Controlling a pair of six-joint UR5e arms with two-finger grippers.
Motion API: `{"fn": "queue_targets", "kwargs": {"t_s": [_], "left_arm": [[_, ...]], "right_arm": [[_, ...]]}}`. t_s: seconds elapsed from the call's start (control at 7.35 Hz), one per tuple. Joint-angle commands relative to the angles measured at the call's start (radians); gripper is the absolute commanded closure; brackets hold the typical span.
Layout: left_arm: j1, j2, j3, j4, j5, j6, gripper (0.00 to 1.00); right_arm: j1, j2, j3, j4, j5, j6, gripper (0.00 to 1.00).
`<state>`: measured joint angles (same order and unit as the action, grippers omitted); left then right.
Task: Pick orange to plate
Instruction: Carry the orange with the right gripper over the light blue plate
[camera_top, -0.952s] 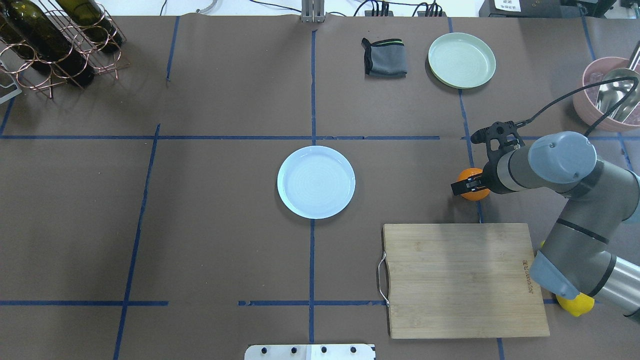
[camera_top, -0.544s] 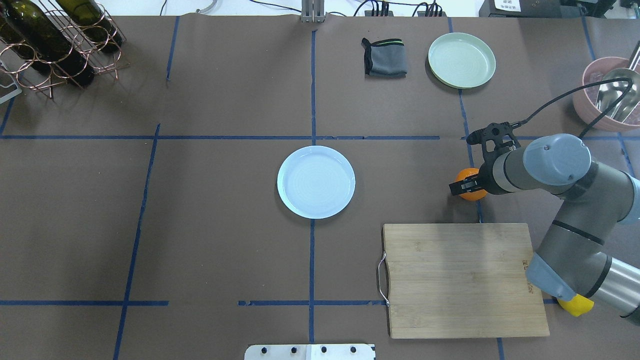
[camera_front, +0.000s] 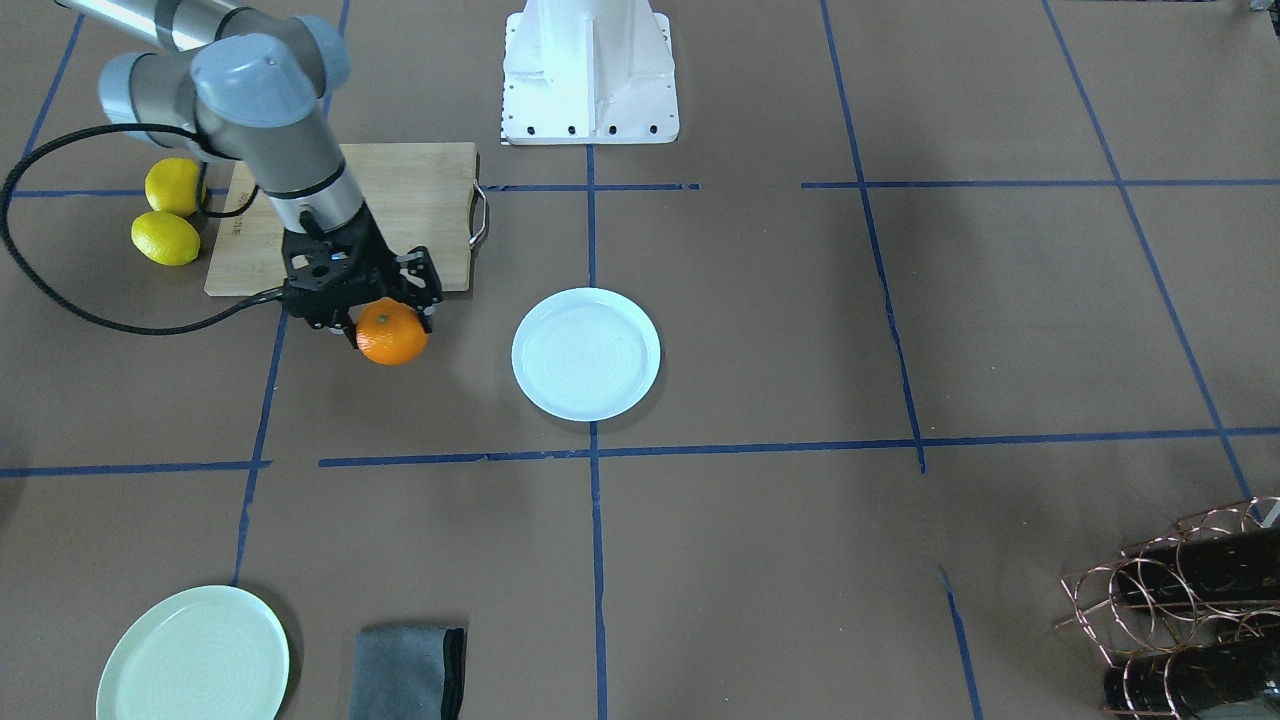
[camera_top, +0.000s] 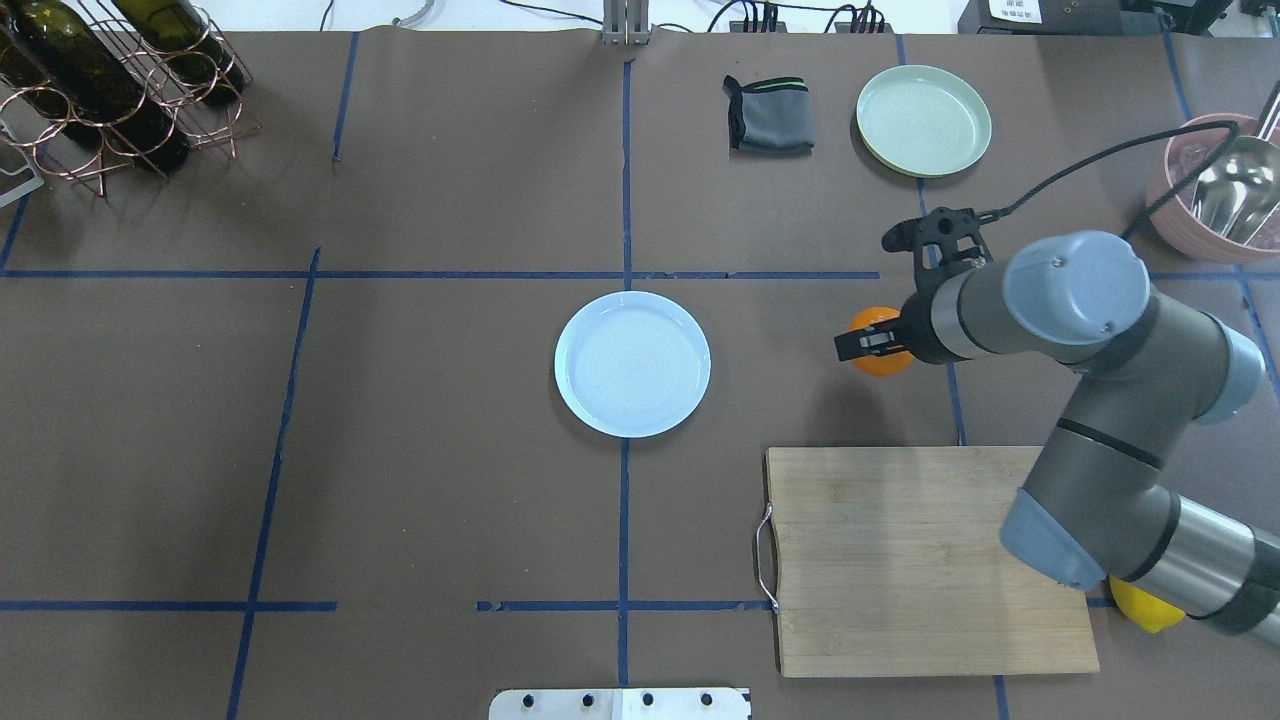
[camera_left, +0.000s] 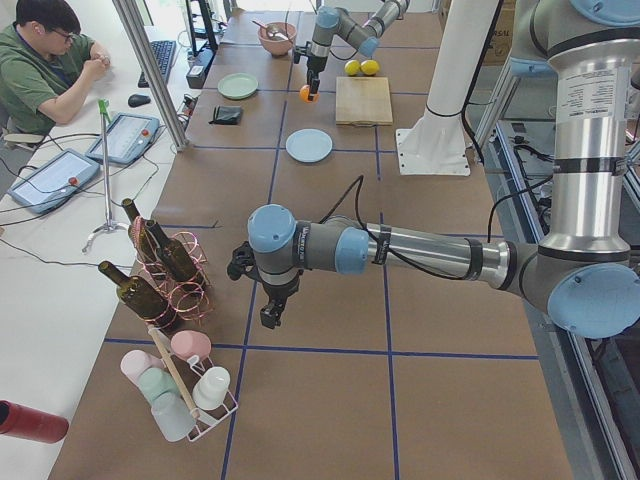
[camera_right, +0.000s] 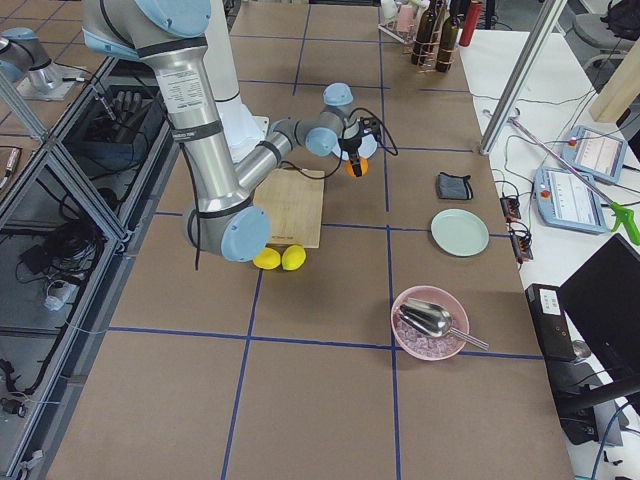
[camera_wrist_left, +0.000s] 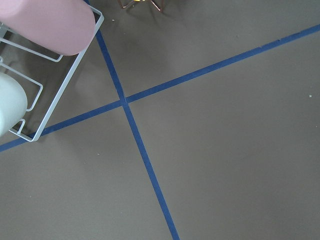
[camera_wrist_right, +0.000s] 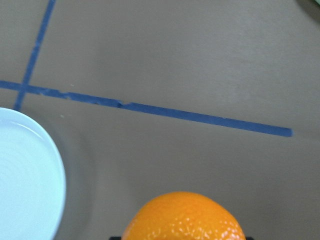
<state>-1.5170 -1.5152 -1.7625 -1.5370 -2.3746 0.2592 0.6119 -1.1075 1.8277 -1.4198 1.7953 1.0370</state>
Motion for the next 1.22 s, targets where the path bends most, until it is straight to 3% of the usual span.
{"fn": "queue_targets", "kwargs": {"t_s": [0.0, 0.14, 0.41, 0.68, 0.82, 0.95, 1.09], "left_arm": [[0.000, 0.000, 0.000, 0.000, 0.000, 0.000, 0.00], [0.000, 0.000, 0.000, 0.000, 0.000, 0.000, 0.00], [0.000, 0.000, 0.000, 0.002, 0.000, 0.002, 0.00], [0.000, 0.000, 0.003, 0.000, 0.000, 0.002, 0.00], [0.000, 0.000, 0.003, 0.001, 0.000, 0.002, 0.00], [0.000, 0.000, 0.005, 0.000, 0.000, 0.002, 0.00], [0.000, 0.001, 0.005, 0.000, 0.000, 0.002, 0.00]], "right_arm": [[-0.095, 0.248, -0.122, -0.149, -0.106, 0.159, 0.76], [-0.125, 0.317, -0.221, -0.148, -0.141, 0.166, 0.73], [-0.170, 0.328, -0.354, 0.006, -0.210, 0.210, 0.69], [-0.187, 0.331, -0.398, 0.035, -0.229, 0.225, 0.63], [-0.189, 0.327, -0.400, 0.033, -0.229, 0.225, 0.47], [-0.189, 0.328, -0.400, 0.033, -0.229, 0.225, 0.00], [-0.189, 0.333, -0.393, 0.033, -0.229, 0.227, 0.00]]}}
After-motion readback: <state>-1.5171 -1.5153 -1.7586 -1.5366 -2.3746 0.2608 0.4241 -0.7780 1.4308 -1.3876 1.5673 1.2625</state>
